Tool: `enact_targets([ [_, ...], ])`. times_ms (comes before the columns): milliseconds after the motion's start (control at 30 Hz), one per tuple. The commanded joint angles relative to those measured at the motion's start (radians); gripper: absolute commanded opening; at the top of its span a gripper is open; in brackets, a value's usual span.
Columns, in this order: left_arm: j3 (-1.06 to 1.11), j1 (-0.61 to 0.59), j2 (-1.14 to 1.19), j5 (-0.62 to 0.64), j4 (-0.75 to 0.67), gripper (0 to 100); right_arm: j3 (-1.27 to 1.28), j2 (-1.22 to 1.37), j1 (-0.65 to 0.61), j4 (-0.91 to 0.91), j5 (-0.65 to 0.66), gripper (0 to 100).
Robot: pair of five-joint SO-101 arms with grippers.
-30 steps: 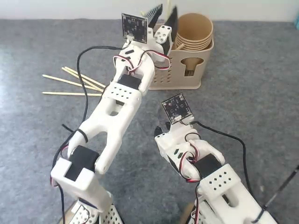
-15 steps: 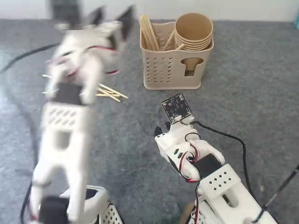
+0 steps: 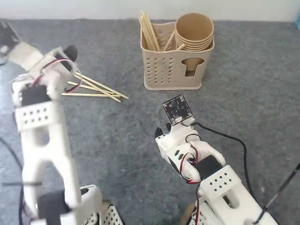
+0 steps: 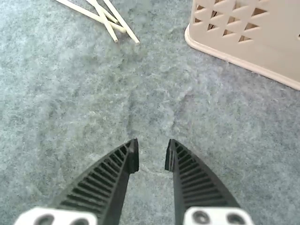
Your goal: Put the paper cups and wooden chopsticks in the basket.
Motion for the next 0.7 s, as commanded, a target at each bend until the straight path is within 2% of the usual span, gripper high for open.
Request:
enact_targets([
  [0, -0.048, 0.000, 0.169, 0.066, -0.009, 25, -0.006, -0.021, -0.008, -0.022, 0.018, 11.5],
  [367, -0.456, 0.003, 0.723, 0.106, 0.000, 25, -0.006, -0.021, -0.010, -0.019, 0.018, 11.5],
  [667, -0.845, -0.002, 1.094, 0.107, 0.175, 25, -0.009, -0.021, -0.010, -0.015, 0.018, 11.5],
])
